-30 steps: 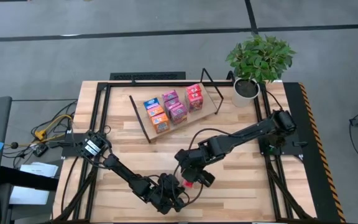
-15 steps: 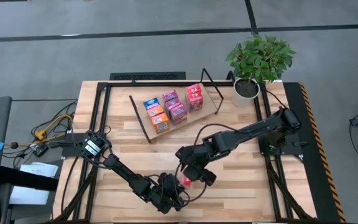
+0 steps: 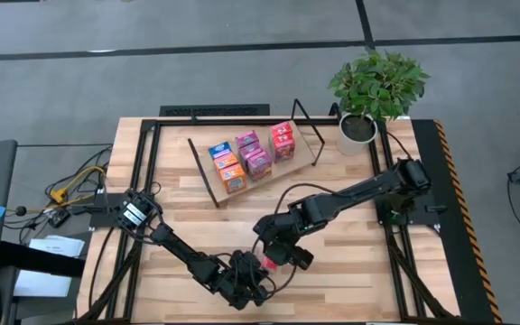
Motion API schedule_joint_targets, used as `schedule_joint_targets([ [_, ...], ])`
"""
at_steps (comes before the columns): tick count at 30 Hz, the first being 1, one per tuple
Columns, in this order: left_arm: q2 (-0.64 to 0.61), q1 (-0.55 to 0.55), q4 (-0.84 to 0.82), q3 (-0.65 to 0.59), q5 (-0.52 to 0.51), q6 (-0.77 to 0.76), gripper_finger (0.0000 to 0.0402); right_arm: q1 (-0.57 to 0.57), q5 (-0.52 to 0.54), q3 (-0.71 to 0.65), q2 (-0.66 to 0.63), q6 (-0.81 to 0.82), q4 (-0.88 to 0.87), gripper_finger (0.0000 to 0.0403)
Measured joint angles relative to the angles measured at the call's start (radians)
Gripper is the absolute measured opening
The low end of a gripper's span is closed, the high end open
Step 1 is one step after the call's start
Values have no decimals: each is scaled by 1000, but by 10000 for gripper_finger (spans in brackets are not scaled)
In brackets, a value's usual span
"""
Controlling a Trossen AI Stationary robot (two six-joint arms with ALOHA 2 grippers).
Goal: Stack cereal on shelf
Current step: Put the red cereal box on the shelf aligned with the other red cereal box
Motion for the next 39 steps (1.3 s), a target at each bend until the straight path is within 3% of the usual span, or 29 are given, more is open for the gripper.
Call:
schedule_joint_targets([
  [33, 0, 0, -4, 0, -2, -5, 0, -63, -56, -15, 13, -97, -42, 296],
  [39, 0, 0, -4, 0, -4, -12, 0, -65, -56, -16, 54, -100, -63, 281],
])
